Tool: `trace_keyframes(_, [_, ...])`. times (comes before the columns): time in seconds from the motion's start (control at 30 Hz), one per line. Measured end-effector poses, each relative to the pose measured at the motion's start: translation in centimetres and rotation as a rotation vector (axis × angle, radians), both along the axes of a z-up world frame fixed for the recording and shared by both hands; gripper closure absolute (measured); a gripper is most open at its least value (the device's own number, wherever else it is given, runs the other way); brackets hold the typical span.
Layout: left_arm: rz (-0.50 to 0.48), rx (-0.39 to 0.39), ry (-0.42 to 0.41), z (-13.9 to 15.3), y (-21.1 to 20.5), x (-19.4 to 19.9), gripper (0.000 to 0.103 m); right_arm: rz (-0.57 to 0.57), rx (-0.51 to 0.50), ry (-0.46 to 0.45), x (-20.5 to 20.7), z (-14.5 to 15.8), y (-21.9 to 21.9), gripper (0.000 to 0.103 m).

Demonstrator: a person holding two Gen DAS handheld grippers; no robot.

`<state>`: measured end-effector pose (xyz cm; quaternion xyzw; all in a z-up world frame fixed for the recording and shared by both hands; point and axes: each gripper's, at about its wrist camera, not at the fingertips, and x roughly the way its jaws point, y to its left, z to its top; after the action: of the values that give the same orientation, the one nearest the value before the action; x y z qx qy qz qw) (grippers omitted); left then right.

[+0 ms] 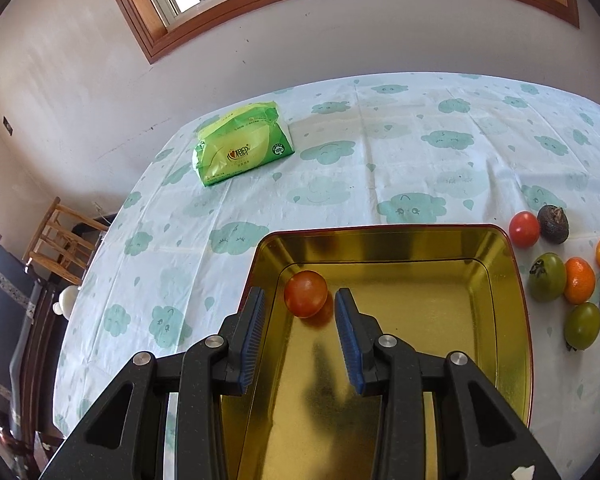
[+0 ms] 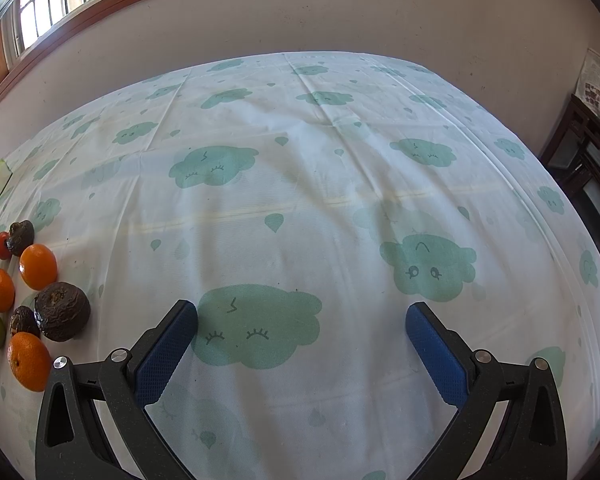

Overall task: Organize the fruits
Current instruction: 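Carry the held red tomato into the gold tin tray, open left gripper, then lift left gripper out of the tray while right gripper moves toward dark brown fruit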

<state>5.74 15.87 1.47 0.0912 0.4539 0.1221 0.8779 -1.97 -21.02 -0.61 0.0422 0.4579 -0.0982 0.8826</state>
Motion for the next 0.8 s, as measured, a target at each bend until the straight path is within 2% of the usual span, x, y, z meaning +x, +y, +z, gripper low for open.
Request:
trace_keyframes(0.1, [0.007,-0.059,-0.059,1.4,-0.3,-2.0,0.066,0.000,0.000,0.000,0.0,0.0,0.0,0.000])
trace_keyframes(0.17, [0.004,-0.100,-0.123,2.7,-0.9,-3.9,0.046,0.000,0.000,0.000,0.0,0.0,0.0,0.000])
trace_keyframes(0.23, [-0.004,-0.139,-0.202,4.0,-1.4,-6.3,0.038,0.000,0.000,0.000,0.0,0.0,0.0,0.000])
trace_keyframes(0.27, [-0.012,-0.157,-0.244,4.5,-1.8,-7.6,0.037,0.000,0.000,0.000,0.0,0.0,0.0,0.000])
trace_keyframes(0.3, [-0.021,-0.166,-0.283,4.9,-2.2,-9.0,0.036,0.000,0.000,0.000,0.0,0.0,0.0,0.000])
trace_keyframes(0.37, [-0.031,-0.170,-0.350,5.3,-2.9,-11.4,0.024,0.000,0.000,0.000,0.0,0.0,0.0,0.000])
trace_keyframes(0.5, [-0.034,-0.194,-0.447,5.1,-3.3,-15.5,0.020,0.000,0.000,0.000,0.0,0.0,0.0,0.000])
trace_keyframes(0.57, [-0.010,-0.169,-0.492,5.0,-3.0,-17.0,0.008,0.000,0.001,0.000,0.0,0.0,0.0,0.000])
trace_keyframes(0.7, [0.067,-0.136,-0.550,4.4,-0.7,-18.7,0.005,0.000,0.001,0.000,0.0,0.0,0.1,0.000])
trace_keyframes(0.8, [0.121,-0.179,-0.509,3.4,1.2,-19.2,0.005,0.003,0.004,-0.001,-0.1,0.0,0.1,0.000])
